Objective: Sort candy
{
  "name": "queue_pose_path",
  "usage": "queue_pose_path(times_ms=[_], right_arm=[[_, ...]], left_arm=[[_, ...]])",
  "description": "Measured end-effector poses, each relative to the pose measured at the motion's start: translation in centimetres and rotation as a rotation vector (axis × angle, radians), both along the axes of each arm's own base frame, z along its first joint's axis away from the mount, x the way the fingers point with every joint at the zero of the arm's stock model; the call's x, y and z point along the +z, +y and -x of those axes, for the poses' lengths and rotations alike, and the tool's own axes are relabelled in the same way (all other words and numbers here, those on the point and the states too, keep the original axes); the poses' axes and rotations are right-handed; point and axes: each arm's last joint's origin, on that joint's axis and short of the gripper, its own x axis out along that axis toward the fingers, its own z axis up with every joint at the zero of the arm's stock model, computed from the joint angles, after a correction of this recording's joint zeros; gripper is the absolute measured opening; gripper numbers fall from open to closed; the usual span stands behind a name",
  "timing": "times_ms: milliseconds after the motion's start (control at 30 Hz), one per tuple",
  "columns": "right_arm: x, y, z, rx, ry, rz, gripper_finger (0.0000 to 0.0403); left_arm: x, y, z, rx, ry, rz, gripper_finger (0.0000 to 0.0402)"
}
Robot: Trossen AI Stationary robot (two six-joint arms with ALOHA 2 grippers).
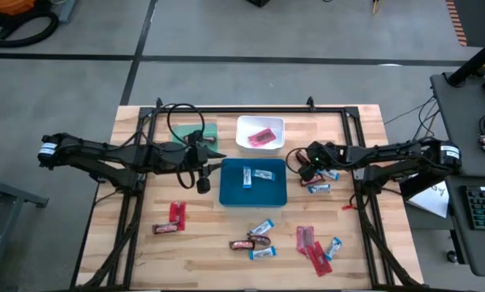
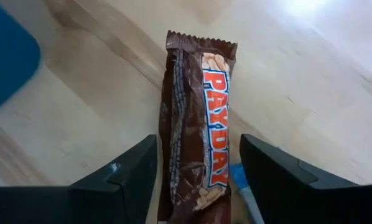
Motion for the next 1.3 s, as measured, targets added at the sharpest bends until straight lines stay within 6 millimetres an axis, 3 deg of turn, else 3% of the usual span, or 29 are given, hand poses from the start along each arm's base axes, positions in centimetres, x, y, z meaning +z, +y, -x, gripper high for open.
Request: queue_pose_path(times_ms=[433, 700, 1000, 1300], right_arm=[[-0.3, 0.0, 0.1, -0.011, -0.032, 0.001, 0.0048], [1.2, -0.3, -1.0, 0.02, -0.056, 0.019, 0.0036], [5.8, -0.6, -2.1, 0.074, -0.06, 0.055, 0.0037], [12.4, 1.0, -2.0, 0.183, -0.28, 0.125, 0.0038]], left_arm=[[-0.5, 0.0, 0.0, 0.001, 0.013, 0.002, 0.0087], [-0.6, 0.0, 0.0, -0.013, 0.016, 0.008, 0.0087], [-2.3, -0.3, 0.0, -0.077, -0.022, 0.059, 0.0109], [-4.0, -0.3, 0.0, -0.092, -0.086, 0.091, 0.0146]])
